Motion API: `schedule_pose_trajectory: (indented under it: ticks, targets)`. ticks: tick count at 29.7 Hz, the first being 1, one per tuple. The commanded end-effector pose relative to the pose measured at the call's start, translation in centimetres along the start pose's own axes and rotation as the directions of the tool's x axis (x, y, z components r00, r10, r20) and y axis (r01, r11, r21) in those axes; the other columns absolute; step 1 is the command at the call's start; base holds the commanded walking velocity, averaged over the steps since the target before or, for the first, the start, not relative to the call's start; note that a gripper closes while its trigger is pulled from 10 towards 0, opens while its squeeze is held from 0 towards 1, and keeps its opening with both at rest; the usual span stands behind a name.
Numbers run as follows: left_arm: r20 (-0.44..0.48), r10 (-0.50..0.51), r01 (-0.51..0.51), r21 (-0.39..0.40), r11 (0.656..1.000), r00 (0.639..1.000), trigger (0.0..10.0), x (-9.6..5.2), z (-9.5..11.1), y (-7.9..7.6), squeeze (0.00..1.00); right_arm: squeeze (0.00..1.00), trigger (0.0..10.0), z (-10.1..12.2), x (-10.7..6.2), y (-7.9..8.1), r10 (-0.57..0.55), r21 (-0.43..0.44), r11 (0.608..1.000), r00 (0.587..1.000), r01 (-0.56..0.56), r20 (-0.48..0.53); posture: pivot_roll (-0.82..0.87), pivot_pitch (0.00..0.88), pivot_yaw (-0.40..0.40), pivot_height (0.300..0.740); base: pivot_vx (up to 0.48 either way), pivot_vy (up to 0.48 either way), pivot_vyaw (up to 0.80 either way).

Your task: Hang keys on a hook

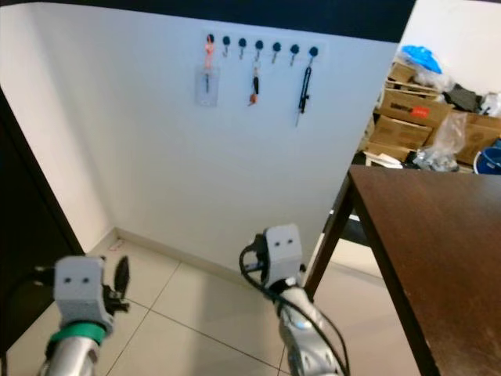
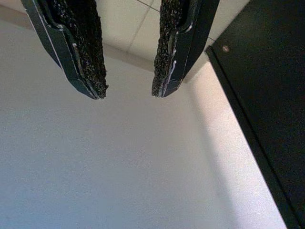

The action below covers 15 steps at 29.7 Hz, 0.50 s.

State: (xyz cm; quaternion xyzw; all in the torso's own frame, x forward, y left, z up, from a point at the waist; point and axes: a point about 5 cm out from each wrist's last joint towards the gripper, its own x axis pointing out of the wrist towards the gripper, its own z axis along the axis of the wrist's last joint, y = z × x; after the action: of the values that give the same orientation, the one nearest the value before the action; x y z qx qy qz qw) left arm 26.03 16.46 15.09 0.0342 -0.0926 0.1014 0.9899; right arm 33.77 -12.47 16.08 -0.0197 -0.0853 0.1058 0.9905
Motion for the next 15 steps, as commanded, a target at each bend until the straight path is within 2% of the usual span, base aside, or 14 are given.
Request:
schedule_pose_trajectory:
  ticks: [1,2,3,5,6,9,15]
  targets:
    - [0.012,0.029,-0.029,-0.002,1.000,0.999,10.0,0.2,0.6,0.7,0.00,0.00,10.0,1.1,0.7,0.3,0.016,0.042,0.999,1.000,-0.017,0.024,-0.19,0.101,0.045,0.740,0.000,0.000,0.00]
    - [0.022,0.037,-0.037,-0.009,0.999,0.999,10.0,0.4,0.9,0.9,0.00,0.00,10.0,2.0,1.2,0.3,0.023,0.075,0.997,0.999,-0.026,0.044,-0.19,0.101,0.045,0.740,0.000,0.000,0.00]
    - [0.022,0.037,-0.037,-0.009,0.999,0.999,10.0,0.4,0.9,0.9,0.00,0.00,10.0,2.0,1.2,0.3,0.023,0.075,0.997,0.999,-0.026,0.044,-0.19,0.101,0.045,0.740,0.000,0.000,0.00]
    - [0.035,0.024,-0.024,-0.009,1.000,0.999,10.0,0.7,1.3,0.8,0.00,0.00,10.0,4.3,2.2,0.8,0.061,0.114,0.991,0.992,-0.073,0.107,-0.19,0.095,0.052,0.740,0.000,0.000,0.00]
    - [0.035,0.024,-0.024,-0.009,1.000,0.999,10.0,0.7,1.3,0.8,0.00,0.00,10.0,4.3,2.2,0.8,0.061,0.114,0.991,0.992,-0.073,0.107,-0.19,0.095,0.052,0.740,0.000,0.000,0.00]
    - [0.052,0.017,-0.016,-0.012,1.000,0.999,10.0,0.9,1.8,0.6,0.00,0.00,10.0,5.6,2.6,1.3,0.100,0.107,0.987,0.984,-0.116,0.145,-0.19,0.095,0.055,0.740,0.331,0.000,0.00]
    - [0.060,0.011,-0.010,-0.018,1.000,0.998,10.0,1.2,2.3,0.3,0.00,0.00,10.0,6.2,2.9,1.8,0.116,0.115,0.984,0.981,-0.135,0.157,-0.20,0.099,0.055,0.740,0.422,0.000,0.00]
